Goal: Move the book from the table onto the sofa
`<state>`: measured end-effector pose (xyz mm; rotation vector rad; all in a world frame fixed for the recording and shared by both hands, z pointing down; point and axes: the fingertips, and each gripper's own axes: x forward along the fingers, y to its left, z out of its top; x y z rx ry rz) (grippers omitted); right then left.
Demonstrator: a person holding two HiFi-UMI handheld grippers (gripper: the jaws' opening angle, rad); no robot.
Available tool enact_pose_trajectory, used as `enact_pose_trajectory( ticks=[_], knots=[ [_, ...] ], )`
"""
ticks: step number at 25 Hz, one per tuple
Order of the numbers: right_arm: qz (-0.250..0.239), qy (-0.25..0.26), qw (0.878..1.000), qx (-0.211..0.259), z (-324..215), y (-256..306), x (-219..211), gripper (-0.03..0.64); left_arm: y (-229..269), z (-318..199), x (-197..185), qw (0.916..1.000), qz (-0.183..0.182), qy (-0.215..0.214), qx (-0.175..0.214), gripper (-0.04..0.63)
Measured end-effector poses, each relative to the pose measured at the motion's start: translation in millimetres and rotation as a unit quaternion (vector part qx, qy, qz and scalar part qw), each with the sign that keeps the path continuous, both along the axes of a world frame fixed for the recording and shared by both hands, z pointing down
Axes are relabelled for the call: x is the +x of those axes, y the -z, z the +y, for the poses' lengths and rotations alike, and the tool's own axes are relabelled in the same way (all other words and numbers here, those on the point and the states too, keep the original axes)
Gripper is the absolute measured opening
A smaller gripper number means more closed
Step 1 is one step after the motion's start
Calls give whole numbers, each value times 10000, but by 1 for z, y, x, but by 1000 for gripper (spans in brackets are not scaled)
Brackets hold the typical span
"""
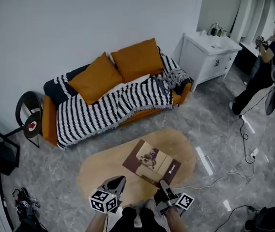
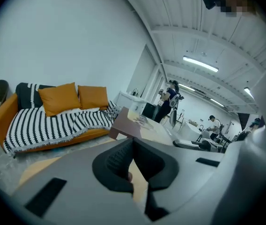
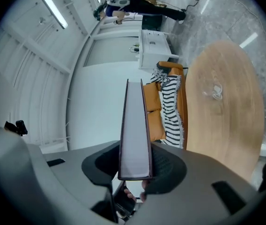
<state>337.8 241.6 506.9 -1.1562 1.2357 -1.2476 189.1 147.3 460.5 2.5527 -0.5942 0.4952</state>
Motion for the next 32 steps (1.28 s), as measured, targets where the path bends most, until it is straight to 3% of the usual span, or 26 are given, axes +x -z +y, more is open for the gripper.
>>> enact_pose_trajectory(
  ticks=[8,18,27,32],
  knots=[
    [310,-135,9989,323,-22,60,7,155,59,-5,-10,9982,251,126,522,15],
    [283,-168,9968,725,-48,118,1,155,107,-23,-31,9930,412,417,1026,14],
    [302,3,9960,838,-59,132,-11,155,115,-29,-49,9903,420,677,1139,14],
    [223,313,9958,836,-62,130,-15,155,119,-23,-57,9869,360,1039,1181,15]
  ],
)
